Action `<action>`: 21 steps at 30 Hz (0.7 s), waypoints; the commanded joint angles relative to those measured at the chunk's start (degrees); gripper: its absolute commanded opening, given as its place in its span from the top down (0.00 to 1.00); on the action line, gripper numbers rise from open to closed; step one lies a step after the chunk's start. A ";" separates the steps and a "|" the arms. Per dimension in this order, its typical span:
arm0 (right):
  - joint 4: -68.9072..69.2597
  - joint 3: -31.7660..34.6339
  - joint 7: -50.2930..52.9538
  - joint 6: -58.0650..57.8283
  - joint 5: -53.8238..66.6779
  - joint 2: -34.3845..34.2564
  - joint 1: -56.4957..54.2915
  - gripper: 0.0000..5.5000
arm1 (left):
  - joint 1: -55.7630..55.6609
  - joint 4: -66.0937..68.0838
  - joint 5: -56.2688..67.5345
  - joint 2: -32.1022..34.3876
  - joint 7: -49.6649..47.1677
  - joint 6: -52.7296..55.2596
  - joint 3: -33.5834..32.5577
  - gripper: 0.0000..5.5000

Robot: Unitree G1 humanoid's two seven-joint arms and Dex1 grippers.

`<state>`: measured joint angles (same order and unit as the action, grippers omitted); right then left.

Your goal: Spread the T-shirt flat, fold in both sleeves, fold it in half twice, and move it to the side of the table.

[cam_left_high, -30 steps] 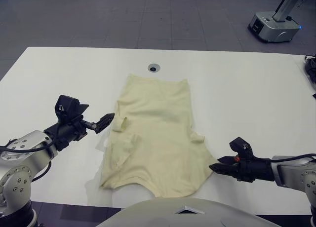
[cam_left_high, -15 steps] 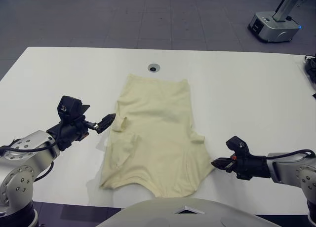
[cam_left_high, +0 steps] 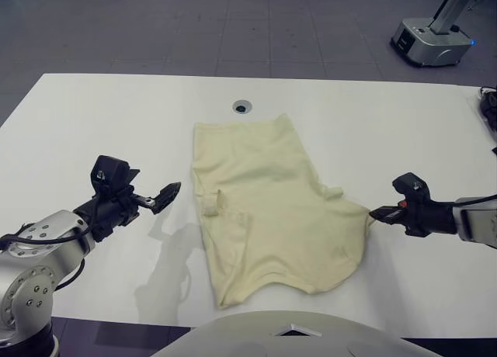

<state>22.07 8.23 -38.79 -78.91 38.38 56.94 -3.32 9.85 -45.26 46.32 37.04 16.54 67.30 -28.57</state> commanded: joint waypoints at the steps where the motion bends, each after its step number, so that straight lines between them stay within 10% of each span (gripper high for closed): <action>1: 5.47 -0.03 -2.46 -2.49 3.57 1.91 -2.06 1.00 | 1.83 -1.42 -0.06 -0.80 -0.84 -0.42 -0.34 0.02; 21: 15.44 -8.45 14.54 -13.48 10.34 -26.77 -8.85 0.90 | -4.96 3.03 -0.49 2.09 0.42 -1.34 6.29 0.02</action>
<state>38.53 0.18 -26.66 -91.96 50.17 32.12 -12.47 6.38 -42.98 46.31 37.50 16.44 65.96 -23.55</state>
